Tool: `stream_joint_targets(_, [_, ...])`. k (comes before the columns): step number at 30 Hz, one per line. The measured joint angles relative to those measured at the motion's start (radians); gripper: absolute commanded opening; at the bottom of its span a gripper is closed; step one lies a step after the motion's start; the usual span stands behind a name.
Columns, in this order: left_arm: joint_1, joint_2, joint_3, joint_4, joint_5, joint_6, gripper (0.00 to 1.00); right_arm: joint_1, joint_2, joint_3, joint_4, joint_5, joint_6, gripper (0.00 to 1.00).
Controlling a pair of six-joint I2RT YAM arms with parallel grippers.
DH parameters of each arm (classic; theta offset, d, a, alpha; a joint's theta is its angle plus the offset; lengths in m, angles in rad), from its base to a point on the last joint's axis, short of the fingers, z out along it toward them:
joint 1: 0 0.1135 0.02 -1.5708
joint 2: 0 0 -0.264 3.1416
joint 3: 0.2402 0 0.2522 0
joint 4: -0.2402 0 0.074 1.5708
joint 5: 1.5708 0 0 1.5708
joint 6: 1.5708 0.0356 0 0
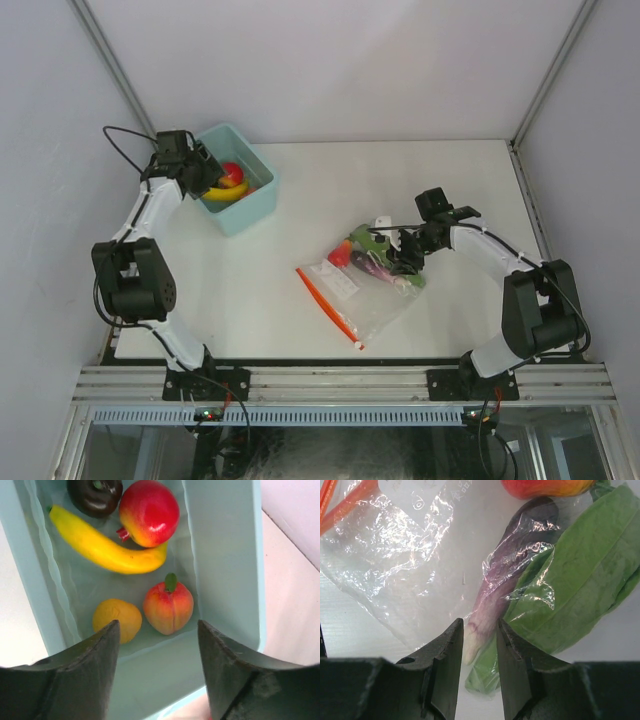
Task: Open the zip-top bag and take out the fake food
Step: Place the fake fruit in the bin, then pick up the fake vegetable from the zipper food storage bag.
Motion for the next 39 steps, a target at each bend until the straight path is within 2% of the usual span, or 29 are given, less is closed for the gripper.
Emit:
stream_joint_targets(1, [0.001,0.0,0.0,0.002,0.0,0.002,0.93,0.0,0.0,0.0,0.0,0.0,0.0,0.33])
stream_joint_targets(2, [0.002,-0.002,0.0,0.006,0.0,0.002,0.99,0.0,0.0,0.0,0.0,-0.002,0.0,0.33])
stream_joint_targets(3, [0.004,-0.005,-0.002,0.013,0.001,0.006,1.0,0.0,0.0,0.0,0.0,-0.003,0.0,0.33])
stream_joint_targets(9, [0.006,-0.094,-0.032,0.06,0.003,0.025,1.0,-0.002,-0.01,0.0,-0.003,-0.007,-0.002,0.33])
stream_joint_targets(16, [0.006,-0.281,-0.141,0.159,0.014,0.064,1.0,-0.002,-0.019,0.0,-0.004,-0.019,-0.004,0.33])
stream_joint_targets(30, [0.008,-0.795,-0.55,0.431,0.083,0.134,1.0,-0.013,-0.089,0.0,-0.042,-0.112,-0.053,0.33])
stream_joint_targets(35, [0.008,-0.938,-0.703,0.565,0.117,0.098,1.0,-0.015,-0.116,0.0,-0.061,-0.163,-0.076,0.34])
stream_joint_targets(39, [0.008,-0.995,-0.802,0.667,0.187,0.039,1.0,-0.018,-0.158,0.0,-0.071,-0.204,-0.095,0.35])
